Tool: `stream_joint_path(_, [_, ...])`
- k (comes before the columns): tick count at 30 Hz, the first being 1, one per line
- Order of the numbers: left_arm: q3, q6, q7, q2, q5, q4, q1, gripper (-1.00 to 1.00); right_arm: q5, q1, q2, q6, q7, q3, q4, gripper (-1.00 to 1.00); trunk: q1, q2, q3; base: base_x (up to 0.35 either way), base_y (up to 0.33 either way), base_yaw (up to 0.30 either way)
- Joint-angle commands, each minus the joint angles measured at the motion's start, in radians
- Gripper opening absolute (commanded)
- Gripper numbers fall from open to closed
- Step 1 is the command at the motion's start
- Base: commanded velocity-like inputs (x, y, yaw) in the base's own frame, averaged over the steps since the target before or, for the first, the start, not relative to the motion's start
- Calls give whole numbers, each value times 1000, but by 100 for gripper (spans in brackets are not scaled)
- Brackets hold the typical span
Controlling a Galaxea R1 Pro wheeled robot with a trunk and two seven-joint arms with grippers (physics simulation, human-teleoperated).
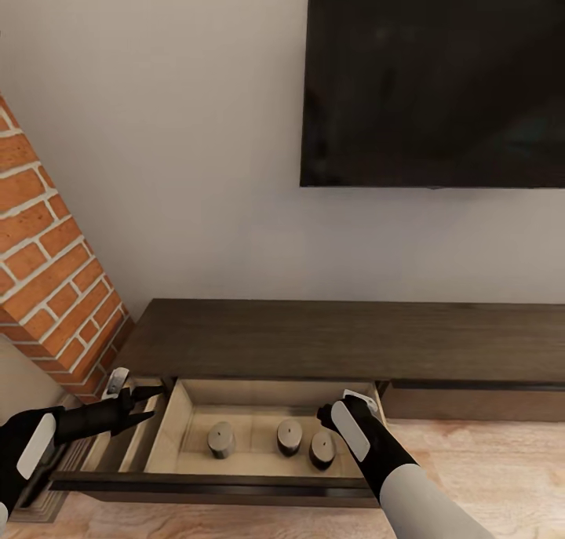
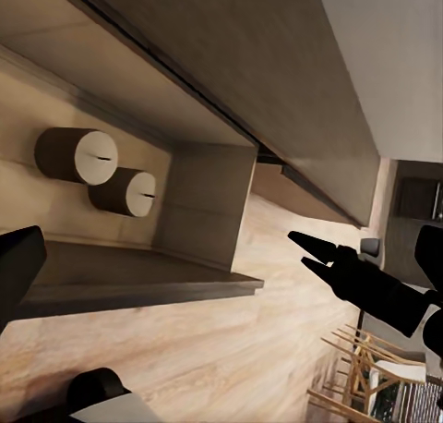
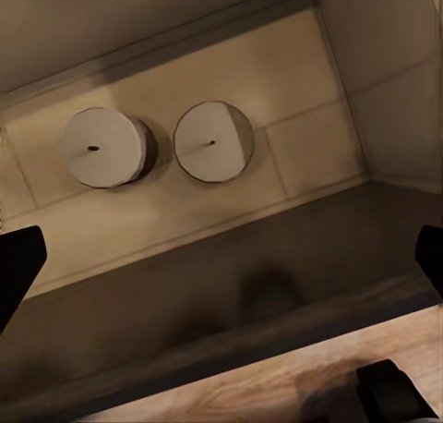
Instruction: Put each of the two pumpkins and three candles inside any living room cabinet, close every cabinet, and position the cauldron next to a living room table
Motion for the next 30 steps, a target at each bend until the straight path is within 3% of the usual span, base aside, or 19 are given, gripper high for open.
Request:
stream_joint_path(1, [1,0,0,0,0,0,0,100,0,0,0,0,0,0,0,100,-4,7,3,0,0,0])
stream_joint_path(15, [1,0,0,0,0,0,0,100,0,0,1,0,0,1,0,100,-58,105,47,-7,0,0])
stream_joint_path(30, [1,0,0,0,-1,0,0,100,0,0,2,0,0,1,0,100,-115,210,94,-174,0,0])
